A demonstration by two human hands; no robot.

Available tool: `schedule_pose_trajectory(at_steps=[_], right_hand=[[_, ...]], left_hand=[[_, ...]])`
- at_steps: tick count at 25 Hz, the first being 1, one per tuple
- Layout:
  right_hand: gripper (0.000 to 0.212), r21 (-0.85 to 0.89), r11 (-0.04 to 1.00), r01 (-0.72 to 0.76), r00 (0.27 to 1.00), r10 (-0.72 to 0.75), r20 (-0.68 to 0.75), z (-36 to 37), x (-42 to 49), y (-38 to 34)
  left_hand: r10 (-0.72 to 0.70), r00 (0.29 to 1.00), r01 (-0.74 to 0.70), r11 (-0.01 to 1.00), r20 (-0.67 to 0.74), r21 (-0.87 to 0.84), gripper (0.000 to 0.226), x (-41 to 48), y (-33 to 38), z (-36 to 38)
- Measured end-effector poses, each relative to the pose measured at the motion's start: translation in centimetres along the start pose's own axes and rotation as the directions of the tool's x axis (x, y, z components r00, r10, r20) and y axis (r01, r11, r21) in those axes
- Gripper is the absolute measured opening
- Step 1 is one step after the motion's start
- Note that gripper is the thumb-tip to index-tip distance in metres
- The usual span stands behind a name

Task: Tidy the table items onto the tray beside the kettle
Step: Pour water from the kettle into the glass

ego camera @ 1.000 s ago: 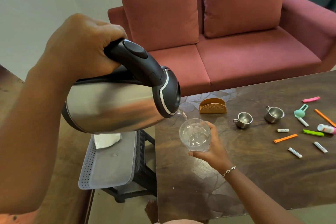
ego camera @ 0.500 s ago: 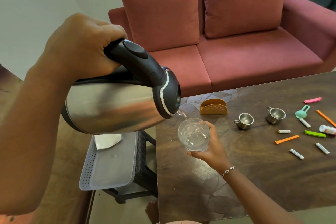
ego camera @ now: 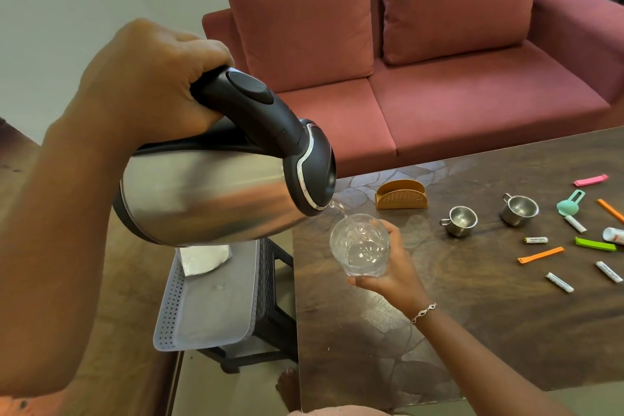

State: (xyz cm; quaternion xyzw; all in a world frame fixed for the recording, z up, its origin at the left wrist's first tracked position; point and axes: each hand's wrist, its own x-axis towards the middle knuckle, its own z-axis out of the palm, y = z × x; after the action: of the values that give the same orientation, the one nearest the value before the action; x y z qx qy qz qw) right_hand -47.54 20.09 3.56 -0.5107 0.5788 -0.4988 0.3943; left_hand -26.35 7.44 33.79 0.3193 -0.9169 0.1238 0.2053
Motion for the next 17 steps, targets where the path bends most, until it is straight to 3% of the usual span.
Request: schedule_pose_trajectory(at_steps=[9, 14, 17], right_hand=[[0.089, -0.003, 1.000, 0.007, 1.000, -0.007, 0.002, -0.1, 0.5, -0.6], [0.090, -0.003, 1.000, 0.016, 1.000, -0.016, 0.007, -0.3, 0.7, -1.3], [0.090, -0.001, 1.000, 0.018, 1.000, -0.018, 0.011, -0.3, 0.7, -2.0]], left_hand=[[0.035, 0.999, -0.034, 0.999, -0.040, 0.002, 0.013, 0.0, 0.0, 0.4], [0.099, 0.986, -0.102, 0.995, -0.135, -0.018, 0.011, -0.7, -0.7, 1.1], [0.027, 0.990, -0.043, 0.993, -0.138, -0.112, 0.020, -1.7, -1.3, 2.0]])
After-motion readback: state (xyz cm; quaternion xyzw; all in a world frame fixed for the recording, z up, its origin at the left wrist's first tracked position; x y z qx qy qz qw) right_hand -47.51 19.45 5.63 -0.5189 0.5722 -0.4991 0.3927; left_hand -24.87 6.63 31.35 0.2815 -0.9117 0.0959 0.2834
